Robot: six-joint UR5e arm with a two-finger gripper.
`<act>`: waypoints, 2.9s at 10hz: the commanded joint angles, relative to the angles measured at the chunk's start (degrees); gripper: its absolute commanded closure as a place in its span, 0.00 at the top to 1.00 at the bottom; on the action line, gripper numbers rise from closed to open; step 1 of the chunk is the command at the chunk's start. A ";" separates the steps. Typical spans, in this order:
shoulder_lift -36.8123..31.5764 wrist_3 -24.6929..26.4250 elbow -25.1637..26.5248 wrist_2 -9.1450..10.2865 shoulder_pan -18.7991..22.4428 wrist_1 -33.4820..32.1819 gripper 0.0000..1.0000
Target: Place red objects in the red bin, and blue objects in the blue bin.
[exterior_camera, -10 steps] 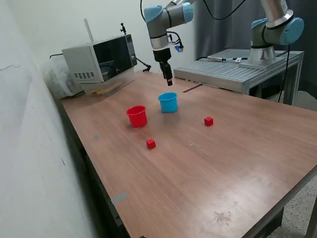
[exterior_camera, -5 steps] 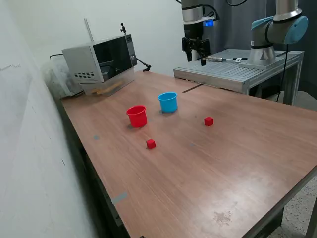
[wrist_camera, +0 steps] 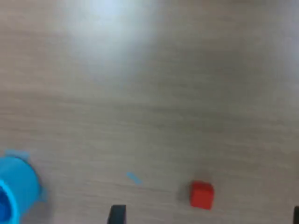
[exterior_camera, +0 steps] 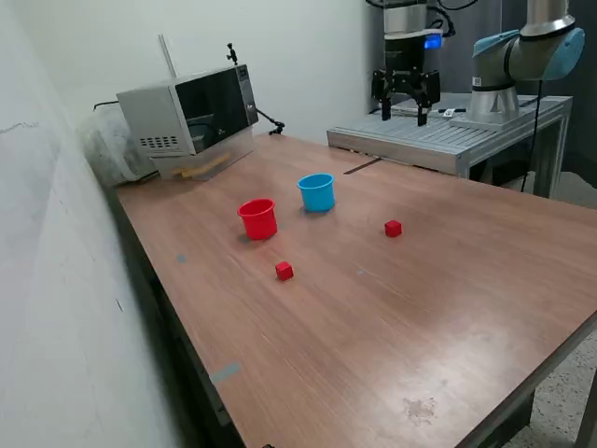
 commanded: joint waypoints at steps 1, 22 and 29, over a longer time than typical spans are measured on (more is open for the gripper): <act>8.71 6.67 -0.97 1.73 0.89 -8.16 1.00; 23.43 10.04 -5.28 1.91 1.25 -16.53 1.00; 25.28 10.04 -5.73 1.91 1.24 -17.85 1.00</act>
